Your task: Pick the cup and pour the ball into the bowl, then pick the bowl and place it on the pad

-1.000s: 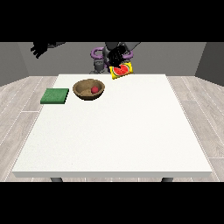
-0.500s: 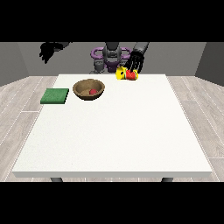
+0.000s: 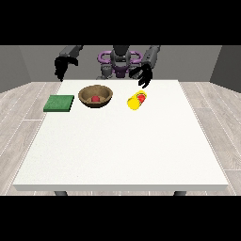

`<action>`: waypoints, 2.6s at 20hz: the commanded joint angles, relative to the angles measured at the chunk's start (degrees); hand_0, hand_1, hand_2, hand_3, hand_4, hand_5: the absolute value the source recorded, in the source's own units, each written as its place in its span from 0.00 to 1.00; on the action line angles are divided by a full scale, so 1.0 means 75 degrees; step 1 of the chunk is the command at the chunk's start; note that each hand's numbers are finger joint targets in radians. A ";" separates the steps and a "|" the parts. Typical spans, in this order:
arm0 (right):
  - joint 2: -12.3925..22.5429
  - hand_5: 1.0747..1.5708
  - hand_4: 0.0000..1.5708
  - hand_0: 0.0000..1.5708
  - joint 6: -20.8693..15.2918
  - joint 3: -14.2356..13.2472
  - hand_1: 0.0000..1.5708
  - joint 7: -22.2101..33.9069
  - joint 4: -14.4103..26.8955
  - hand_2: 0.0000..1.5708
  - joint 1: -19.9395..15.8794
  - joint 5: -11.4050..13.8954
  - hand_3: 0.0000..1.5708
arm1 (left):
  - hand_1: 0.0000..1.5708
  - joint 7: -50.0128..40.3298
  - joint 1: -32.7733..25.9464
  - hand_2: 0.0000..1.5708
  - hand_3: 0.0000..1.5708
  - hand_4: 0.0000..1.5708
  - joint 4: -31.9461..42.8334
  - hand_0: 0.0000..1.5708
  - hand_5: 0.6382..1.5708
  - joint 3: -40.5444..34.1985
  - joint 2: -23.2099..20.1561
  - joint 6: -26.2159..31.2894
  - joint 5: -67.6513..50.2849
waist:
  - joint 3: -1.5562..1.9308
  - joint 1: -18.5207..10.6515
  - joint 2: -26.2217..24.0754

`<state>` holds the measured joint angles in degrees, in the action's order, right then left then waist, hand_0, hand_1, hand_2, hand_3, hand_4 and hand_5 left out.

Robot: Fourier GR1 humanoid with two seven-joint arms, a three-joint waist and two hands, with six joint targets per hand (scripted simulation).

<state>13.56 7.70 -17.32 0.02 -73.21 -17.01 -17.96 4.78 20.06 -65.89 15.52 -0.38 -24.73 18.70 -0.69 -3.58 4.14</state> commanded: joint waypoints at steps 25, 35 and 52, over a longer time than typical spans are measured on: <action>-0.0760 1.00 0.22 0.00 -0.0334 0.0182 0.00 -0.4087 0.4998 0.00 -0.0437 0.0967 0.00 | 0.00 0.0942 -0.1534 0.00 0.00 0.61 -0.2250 0.00 0.85 -0.0503 -0.0511 0.2386 -0.1511 | 0.0096 -0.0542 0.0160; -0.0943 0.87 0.42 0.21 -0.0239 -0.0424 0.21 -0.3824 0.5507 0.00 -0.0896 0.0212 0.00 | 0.00 0.1332 -0.1023 0.00 0.00 0.60 -0.2369 0.00 0.84 -0.0583 -0.0503 0.2450 -0.1406 | 0.0100 -0.0700 0.1141; 0.0159 0.86 0.59 1.00 -0.1773 -0.0513 1.00 -0.1145 0.4246 1.00 -0.0881 -0.0137 0.93 | 0.00 0.1036 -0.1597 0.00 0.00 0.73 -0.2019 0.00 0.77 -0.0967 -0.0628 0.2700 -0.1776 | 0.0086 -0.0270 -0.0133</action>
<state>7.36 -3.72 -21.29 -16.22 -41.01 -22.57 -20.53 13.99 9.09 -82.47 9.76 -3.96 -5.98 6.73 0.36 -8.14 6.25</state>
